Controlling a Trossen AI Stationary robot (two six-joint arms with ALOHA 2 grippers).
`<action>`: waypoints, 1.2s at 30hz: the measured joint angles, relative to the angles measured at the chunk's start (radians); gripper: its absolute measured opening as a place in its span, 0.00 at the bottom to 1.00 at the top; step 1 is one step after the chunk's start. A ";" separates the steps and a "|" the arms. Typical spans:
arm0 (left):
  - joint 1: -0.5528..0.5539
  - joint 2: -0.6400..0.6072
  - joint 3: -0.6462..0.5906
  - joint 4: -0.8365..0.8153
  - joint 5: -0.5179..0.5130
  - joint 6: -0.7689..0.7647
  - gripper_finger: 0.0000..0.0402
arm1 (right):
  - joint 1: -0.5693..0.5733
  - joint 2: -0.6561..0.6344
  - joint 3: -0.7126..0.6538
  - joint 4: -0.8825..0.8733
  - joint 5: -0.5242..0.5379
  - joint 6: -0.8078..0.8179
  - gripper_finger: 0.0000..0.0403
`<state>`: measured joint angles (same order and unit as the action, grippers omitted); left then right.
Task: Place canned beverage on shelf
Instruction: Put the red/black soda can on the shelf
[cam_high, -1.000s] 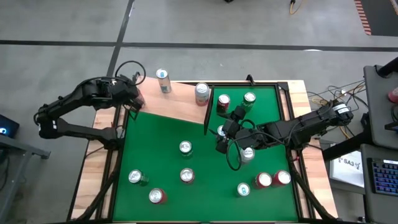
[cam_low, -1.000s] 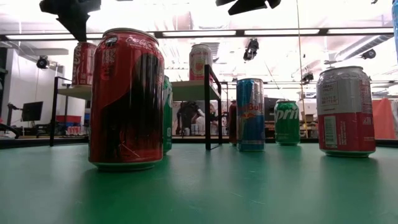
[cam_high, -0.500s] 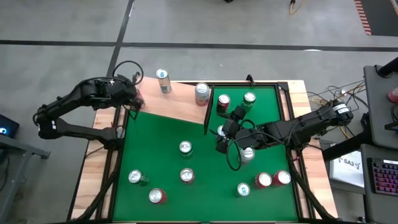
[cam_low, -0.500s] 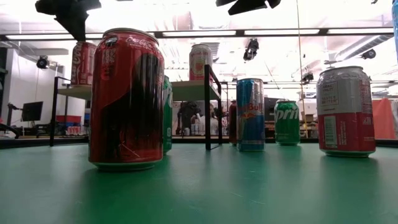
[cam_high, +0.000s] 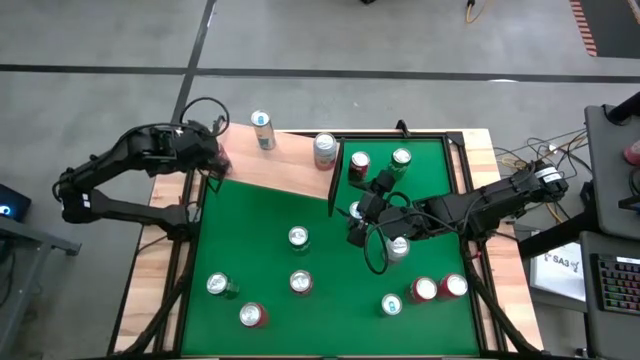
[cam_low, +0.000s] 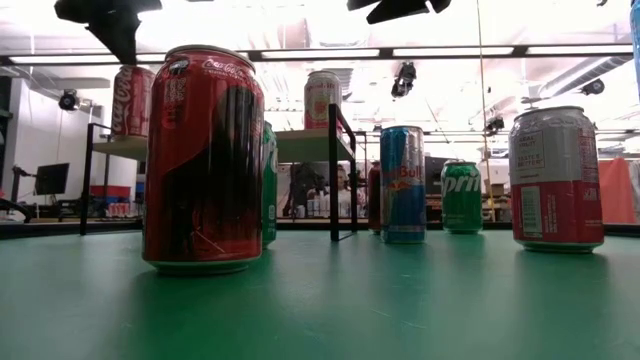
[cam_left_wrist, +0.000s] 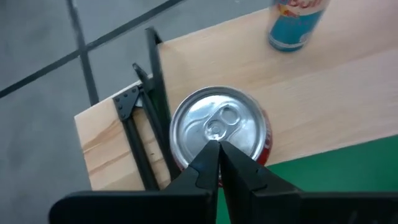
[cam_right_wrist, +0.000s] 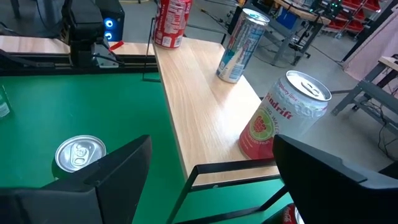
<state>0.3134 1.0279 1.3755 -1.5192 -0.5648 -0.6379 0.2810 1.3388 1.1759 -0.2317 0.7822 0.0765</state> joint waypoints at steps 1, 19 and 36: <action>0.000 0.000 0.010 0.021 -0.002 0.012 0.00 | 0.000 0.000 0.000 0.001 0.000 0.000 0.81; -0.053 0.164 -0.012 0.125 -0.014 0.097 0.00 | 0.000 0.000 0.000 0.002 0.000 -0.008 0.81; -0.058 0.128 -0.012 0.007 0.006 0.015 0.00 | 0.000 0.000 -0.002 0.000 -0.004 0.002 0.81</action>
<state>0.2558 1.1557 1.3636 -1.5123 -0.5587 -0.6228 0.2810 1.3388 1.1740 -0.2317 0.7780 0.0784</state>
